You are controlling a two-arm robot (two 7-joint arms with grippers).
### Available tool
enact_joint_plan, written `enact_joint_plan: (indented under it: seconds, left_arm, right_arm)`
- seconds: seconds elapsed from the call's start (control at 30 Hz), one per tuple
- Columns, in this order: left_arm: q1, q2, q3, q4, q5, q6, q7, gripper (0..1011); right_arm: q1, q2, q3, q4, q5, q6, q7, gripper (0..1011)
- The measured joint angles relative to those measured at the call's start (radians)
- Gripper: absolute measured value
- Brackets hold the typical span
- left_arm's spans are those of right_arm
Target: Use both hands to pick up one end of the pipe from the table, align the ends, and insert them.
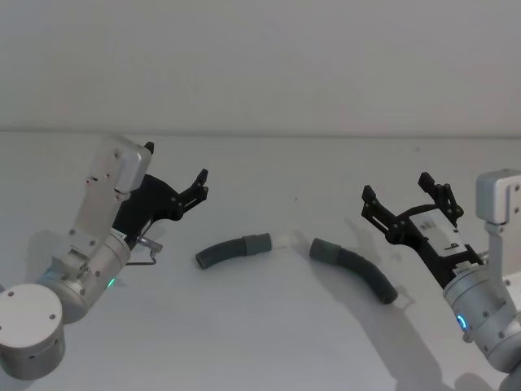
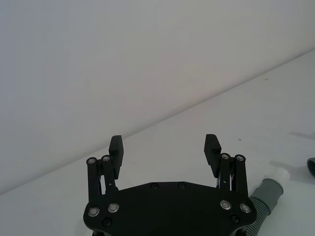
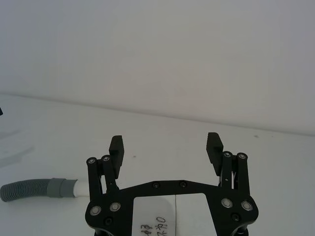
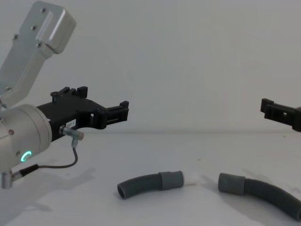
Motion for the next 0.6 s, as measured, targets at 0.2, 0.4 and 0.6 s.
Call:
enact_joint_plan:
  seconds: [0.2, 0.4, 0.6]
  left_arm:
    - [0.0, 0.0, 0.0, 0.0, 0.0, 0.0, 0.0, 1000]
    - [0.0, 0.0, 0.0, 0.0, 0.0, 0.0, 0.0, 1000]
    - [0.0, 0.0, 0.0, 0.0, 0.0, 0.0, 0.0, 1000]
  right_arm:
    - [0.0, 0.0, 0.0, 0.0, 0.0, 0.0, 0.0, 1001]
    - [0.0, 0.0, 0.0, 0.0, 0.0, 0.0, 0.0, 1001]
    - [0.0, 0.0, 0.0, 0.0, 0.0, 0.0, 0.0, 1001]
